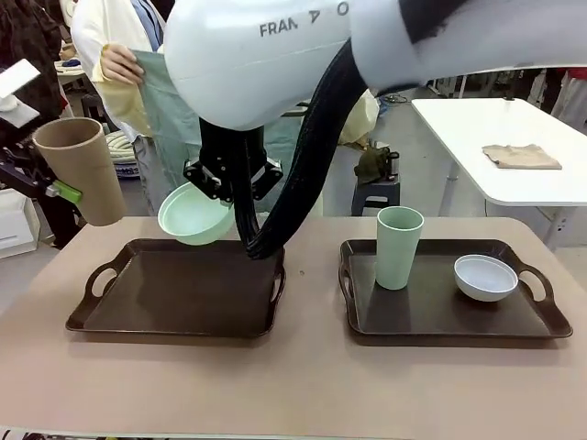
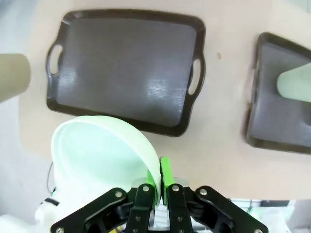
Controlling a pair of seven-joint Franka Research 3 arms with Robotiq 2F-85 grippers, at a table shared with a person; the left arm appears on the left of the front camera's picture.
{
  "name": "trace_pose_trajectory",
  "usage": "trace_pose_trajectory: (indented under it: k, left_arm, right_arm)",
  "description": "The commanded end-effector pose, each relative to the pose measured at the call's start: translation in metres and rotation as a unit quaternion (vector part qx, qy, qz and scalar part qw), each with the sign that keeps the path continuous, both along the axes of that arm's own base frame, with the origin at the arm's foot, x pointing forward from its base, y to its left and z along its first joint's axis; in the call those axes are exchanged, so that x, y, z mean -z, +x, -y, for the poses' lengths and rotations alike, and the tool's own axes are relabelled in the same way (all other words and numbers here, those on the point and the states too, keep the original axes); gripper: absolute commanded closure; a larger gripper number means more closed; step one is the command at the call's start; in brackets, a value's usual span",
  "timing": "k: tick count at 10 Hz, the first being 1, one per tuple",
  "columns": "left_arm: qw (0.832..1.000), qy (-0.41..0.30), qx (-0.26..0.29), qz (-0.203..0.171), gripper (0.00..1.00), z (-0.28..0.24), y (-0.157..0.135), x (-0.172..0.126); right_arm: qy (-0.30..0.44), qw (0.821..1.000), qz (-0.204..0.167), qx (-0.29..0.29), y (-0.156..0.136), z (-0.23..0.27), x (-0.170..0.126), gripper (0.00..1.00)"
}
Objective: Set up a tray with a mat and arrange the tableware.
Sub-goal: Pick up the Picnic Bowl and Reusable plastic cup from the Handle tray in front of the human's position and hold them in the air, then place the Picnic Bowl and Reusable plastic cup back onto the Handle tray in front of the human's position.
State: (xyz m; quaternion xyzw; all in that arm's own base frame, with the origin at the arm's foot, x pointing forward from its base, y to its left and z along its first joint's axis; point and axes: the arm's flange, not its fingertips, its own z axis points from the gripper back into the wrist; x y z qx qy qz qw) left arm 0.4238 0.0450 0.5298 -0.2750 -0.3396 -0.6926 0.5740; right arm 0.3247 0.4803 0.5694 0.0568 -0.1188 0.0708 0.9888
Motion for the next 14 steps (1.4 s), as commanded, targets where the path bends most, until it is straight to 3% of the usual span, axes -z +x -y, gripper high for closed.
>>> trace_pose_trajectory:
  k: [1,2,14]
  left_arm:
    - [0.999,-0.025,-0.014,-0.031,0.76,-0.001,-0.011,-0.006]
    - [1.0,0.0,0.0,0.0,0.76,0.0,0.0,0.0]
    - [1.0,0.0,0.0,0.0,0.76,0.0,0.0,0.0]
  right_arm:
    - [0.018,1.0,0.009,0.003,0.01,0.016,0.008,0.99]
    - [0.0,1.0,0.0,0.0,0.0,0.0,0.0,0.99]
    - [0.0,1.0,0.0,0.0,0.0,0.0,0.0,0.99]
